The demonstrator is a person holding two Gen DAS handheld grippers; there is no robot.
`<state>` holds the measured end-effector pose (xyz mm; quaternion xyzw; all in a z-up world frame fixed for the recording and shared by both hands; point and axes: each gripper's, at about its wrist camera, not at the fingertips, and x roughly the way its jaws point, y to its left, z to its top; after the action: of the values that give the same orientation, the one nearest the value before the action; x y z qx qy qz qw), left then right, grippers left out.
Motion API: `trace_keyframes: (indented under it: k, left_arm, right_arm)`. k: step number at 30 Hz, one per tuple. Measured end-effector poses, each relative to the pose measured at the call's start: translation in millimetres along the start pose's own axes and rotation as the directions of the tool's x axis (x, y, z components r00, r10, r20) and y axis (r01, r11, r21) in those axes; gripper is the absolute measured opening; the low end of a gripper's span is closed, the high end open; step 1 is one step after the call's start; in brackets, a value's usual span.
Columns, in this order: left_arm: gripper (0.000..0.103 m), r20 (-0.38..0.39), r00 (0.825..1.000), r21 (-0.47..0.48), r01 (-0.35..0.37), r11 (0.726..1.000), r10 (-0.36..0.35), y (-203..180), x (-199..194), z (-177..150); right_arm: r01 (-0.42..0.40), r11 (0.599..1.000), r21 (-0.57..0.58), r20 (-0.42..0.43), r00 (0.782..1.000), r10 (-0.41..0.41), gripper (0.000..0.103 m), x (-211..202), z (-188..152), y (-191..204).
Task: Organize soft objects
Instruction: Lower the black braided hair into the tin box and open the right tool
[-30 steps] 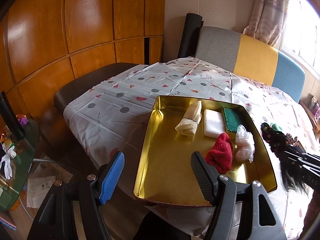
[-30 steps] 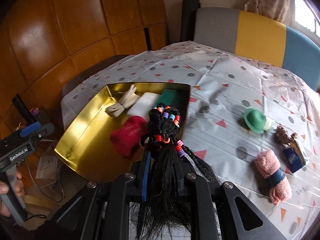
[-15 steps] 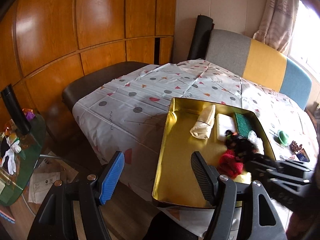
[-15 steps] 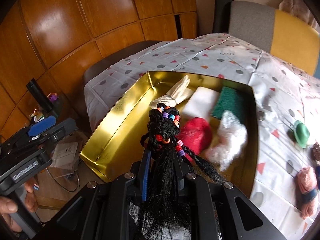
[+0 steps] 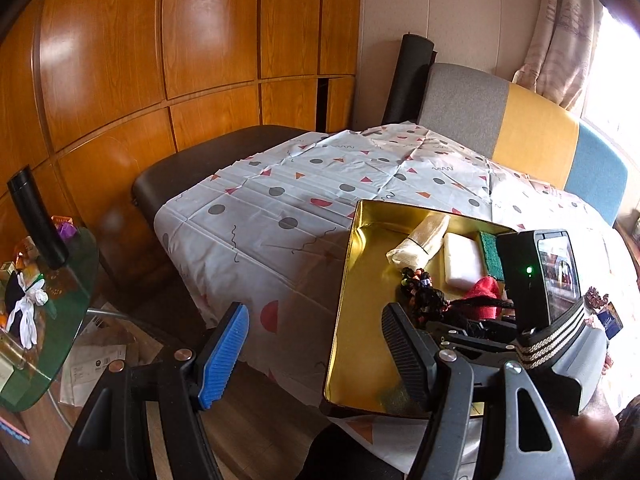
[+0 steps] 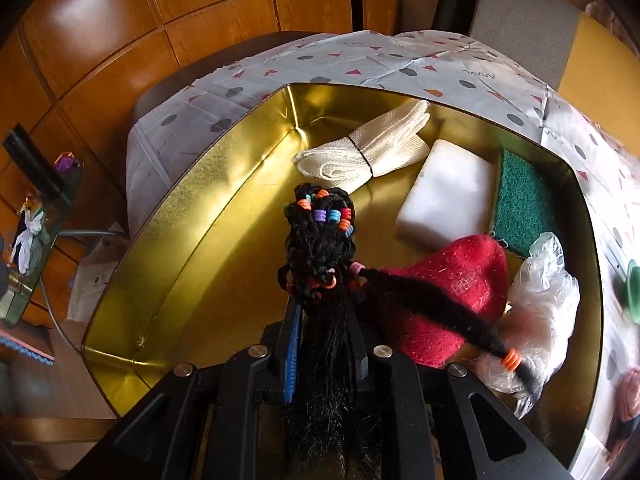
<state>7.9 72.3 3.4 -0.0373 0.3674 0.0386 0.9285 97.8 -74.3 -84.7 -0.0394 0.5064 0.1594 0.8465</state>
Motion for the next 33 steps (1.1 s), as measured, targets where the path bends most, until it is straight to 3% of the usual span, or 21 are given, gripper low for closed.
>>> trace_keyframes:
  k: [11, 15, 23, 33]
  left_arm:
    - [0.07, 0.001, 1.0, 0.018, 0.002, 1.0, -0.002, -5, -4, -2]
    - [0.07, 0.01, 1.0, 0.027, -0.002, 1.0, 0.001, -9, -8, -2]
    - [0.07, 0.047, 0.999, 0.047, -0.001, 0.999, -0.002, -15, -21, 1]
    - [0.07, 0.058, 0.998, 0.098, 0.021, 0.995, -0.027, -35, -30, 2]
  right_arm:
    - [-0.018, 0.999, 0.03, 0.015, 1.0, 0.018, 0.026, -8, -7, -5]
    - [-0.038, 0.998, 0.043, 0.052, 0.998, 0.036, 0.047, -18, -8, -6]
    - [-0.036, 0.999, 0.028, 0.156, 0.987, 0.032, 0.048, -58, -14, -9]
    - [-0.003, 0.997, 0.076, 0.264, 0.964, -0.017, 0.051, -111, -31, -41]
